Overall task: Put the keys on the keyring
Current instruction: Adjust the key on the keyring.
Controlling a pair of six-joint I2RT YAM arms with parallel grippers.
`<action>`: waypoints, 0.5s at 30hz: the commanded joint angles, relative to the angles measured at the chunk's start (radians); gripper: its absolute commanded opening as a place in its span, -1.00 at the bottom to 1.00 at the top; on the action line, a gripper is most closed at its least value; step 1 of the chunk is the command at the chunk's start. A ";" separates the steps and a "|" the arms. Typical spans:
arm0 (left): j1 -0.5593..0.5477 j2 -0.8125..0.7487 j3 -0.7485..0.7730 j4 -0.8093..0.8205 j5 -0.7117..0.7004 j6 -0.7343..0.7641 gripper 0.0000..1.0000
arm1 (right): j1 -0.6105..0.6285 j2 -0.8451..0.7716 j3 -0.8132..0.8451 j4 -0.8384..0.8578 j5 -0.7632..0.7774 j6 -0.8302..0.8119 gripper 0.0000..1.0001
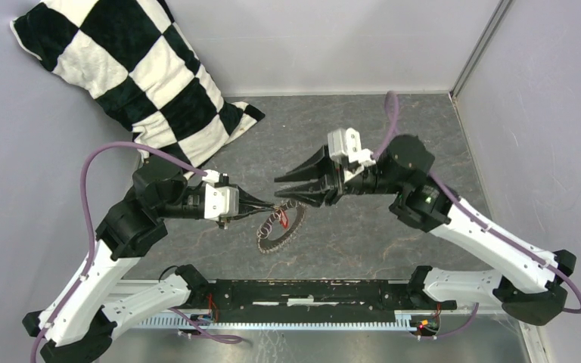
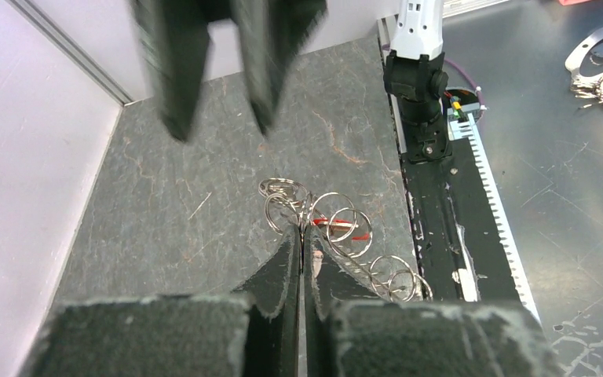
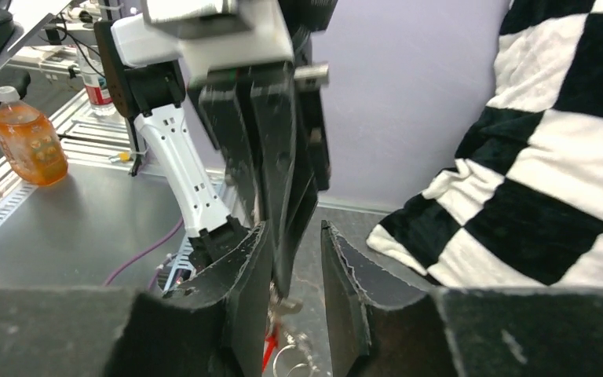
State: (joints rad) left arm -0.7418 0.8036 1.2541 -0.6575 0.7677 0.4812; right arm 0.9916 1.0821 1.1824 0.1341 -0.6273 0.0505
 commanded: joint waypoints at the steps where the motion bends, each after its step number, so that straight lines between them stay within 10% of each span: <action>1: -0.002 0.001 0.016 0.022 0.003 0.008 -0.96 | -0.007 0.104 0.274 -0.521 -0.019 -0.175 -0.29; 15: -0.002 0.025 0.031 0.019 -0.031 0.007 -0.96 | -0.007 0.205 0.432 -0.768 -0.019 -0.228 -0.48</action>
State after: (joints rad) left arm -0.7418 0.8299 1.2537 -0.6853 0.7418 0.4816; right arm 0.9821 1.2972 1.5623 -0.5934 -0.6296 -0.1619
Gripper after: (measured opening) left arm 0.043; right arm 0.274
